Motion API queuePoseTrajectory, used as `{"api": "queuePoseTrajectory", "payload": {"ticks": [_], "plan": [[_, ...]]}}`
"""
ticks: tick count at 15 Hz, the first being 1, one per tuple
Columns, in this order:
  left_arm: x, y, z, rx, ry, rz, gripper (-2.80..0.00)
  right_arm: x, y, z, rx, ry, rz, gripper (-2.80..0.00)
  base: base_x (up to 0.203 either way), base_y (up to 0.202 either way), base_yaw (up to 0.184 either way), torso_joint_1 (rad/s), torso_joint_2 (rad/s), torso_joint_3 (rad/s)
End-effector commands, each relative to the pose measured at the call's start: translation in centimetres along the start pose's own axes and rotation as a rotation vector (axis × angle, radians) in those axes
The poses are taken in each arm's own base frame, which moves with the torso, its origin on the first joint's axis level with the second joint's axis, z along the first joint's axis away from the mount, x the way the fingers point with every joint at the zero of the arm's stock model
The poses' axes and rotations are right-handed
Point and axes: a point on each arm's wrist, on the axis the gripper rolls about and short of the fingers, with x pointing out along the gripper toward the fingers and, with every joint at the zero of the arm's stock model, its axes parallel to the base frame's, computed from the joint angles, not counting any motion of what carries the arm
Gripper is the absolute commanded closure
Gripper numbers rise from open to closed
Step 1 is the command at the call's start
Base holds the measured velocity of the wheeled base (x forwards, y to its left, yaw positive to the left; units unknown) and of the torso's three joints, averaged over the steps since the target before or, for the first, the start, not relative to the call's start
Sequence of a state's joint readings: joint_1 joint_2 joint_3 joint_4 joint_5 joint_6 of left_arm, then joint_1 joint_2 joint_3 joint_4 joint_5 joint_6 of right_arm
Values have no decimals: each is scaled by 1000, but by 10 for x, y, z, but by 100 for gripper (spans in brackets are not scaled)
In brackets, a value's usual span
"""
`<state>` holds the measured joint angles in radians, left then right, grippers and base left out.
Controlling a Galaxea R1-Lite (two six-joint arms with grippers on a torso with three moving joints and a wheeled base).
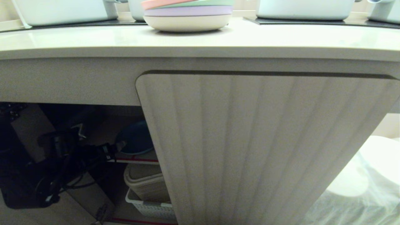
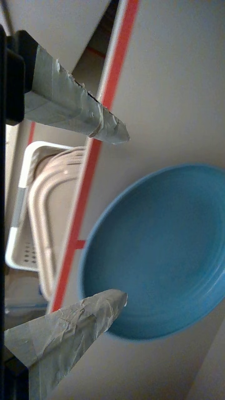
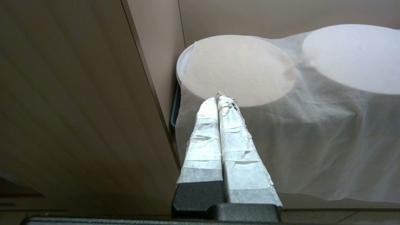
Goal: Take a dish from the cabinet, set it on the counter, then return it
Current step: Take the plate from the cabinet
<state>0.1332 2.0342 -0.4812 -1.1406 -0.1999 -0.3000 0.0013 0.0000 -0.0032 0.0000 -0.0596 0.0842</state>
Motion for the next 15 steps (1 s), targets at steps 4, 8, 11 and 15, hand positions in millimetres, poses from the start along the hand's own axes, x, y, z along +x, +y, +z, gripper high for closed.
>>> {"api": "queuePoseTrajectory", "payload": {"ticks": [4,8,11,15], "plan": [[19,2,6,6,-28,-10,-280,0,0,0,0,0,0,0,0,0,0,0,0,0],[23,0,9,13,-42,-17,-280,0,0,0,0,0,0,0,0,0,0,0,0,0],[24,0,8,23,-38,-18,-280,0,0,0,0,0,0,0,0,0,0,0,0,0],[25,1,7,74,-34,-22,-280,0,0,0,0,0,0,0,0,0,0,0,0,0]]}}
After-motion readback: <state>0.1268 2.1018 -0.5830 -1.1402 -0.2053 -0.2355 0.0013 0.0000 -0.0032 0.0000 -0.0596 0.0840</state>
